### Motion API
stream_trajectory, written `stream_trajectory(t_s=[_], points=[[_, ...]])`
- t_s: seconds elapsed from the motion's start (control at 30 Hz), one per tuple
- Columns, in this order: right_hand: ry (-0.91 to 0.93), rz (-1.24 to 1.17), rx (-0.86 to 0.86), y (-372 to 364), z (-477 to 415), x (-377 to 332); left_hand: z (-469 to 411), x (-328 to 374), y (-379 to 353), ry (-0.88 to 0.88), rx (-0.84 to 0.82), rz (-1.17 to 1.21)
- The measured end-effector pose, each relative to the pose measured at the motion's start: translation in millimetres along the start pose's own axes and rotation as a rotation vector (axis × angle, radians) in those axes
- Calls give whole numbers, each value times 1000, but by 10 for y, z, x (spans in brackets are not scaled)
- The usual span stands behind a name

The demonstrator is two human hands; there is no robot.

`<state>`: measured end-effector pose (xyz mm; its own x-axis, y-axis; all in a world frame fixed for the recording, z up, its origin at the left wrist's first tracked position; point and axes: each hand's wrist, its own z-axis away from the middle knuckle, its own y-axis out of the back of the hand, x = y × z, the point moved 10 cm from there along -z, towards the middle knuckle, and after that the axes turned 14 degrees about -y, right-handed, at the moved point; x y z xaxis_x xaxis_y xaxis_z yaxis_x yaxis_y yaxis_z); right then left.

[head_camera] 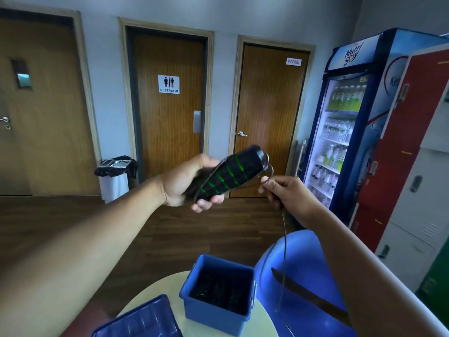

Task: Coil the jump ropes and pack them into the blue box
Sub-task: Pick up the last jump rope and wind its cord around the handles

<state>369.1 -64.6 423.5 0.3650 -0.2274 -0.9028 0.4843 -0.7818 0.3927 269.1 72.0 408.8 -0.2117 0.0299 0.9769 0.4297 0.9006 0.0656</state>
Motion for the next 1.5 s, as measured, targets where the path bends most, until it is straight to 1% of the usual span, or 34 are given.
stream_trajectory(t_s=[0.07, 0.13, 0.27, 0.33, 0.37, 0.43, 0.5, 0.53, 0.57, 0.6, 0.67, 0.7, 0.77, 0.87, 0.93, 1.0, 1.03, 1.1, 1.17, 1.3, 1.37, 1.4, 1.43, 1.47, 1.5], points=[[-18, -31, 2, -75, -19, 84, -23, 57, 71, -24, 65, 45], [-47, 14, 0, -158, -39, 171, -44, 100, 206, -33, 201, 21], [-114, 168, -110, -360, -48, 412, -41, 214, 572, -48, 568, -201], [-113, 340, -119, -357, -38, 453, 3, 257, 759, -31, 716, -357], [-100, 433, -101, -327, -21, 418, 26, 289, 821, -9, 762, -470], [-40, 596, -47, -252, 29, 252, 43, 360, 862, 52, 773, -752], [23, 704, 0, -192, 99, 18, 28, 440, 768, 96, 727, -1068], [46, 737, 27, -153, 121, -86, -2, 454, 703, 113, 689, -1183], [65, 762, 57, -105, 136, -180, -53, 418, 657, 133, 632, -1233], [83, 772, 86, -48, 138, -265, -107, 364, 604, 152, 564, -1234], [124, 729, 128, 81, 141, -414, -182, 233, 516, 178, 412, -1160], [147, 680, 139, 149, 140, -480, -201, 186, 478, 178, 343, -1092], [168, 542, 171, 315, 112, -535, -231, 131, 320, 136, 220, -866], [94, 311, 189, 447, 37, -420, -243, 156, 116, 47, 122, -485], [21, 133, 152, 381, 33, -279, -246, 235, 24, -28, 61, -317], [-38, -49, 114, 267, -1, -96, -249, 322, 22, -110, 61, -167], [-70, -68, 122, 200, -20, -4, -249, 352, 53, -142, 85, -108], [-140, -15, 145, 39, -71, 169, -251, 385, 142, -184, 158, -27], [-195, -66, 120, -148, -82, 274, -250, 372, 265, -203, 266, 15], [-182, -147, 100, -349, -66, 346, -227, 337, 482, -251, 555, 3], [-168, -121, 78, -432, -69, 384, -169, 344, 604, -287, 749, -3], [-161, -67, 70, -471, -68, 399, -128, 351, 666, -300, 838, -14], [-150, 1, 66, -507, -65, 408, -88, 382, 719, -314, 907, -70], [-133, 83, 66, -528, -53, 405, -53, 431, 770, -316, 953, -199], [-102, 171, 70, -537, -39, 387, -23, 493, 809, -295, 979, -407]])
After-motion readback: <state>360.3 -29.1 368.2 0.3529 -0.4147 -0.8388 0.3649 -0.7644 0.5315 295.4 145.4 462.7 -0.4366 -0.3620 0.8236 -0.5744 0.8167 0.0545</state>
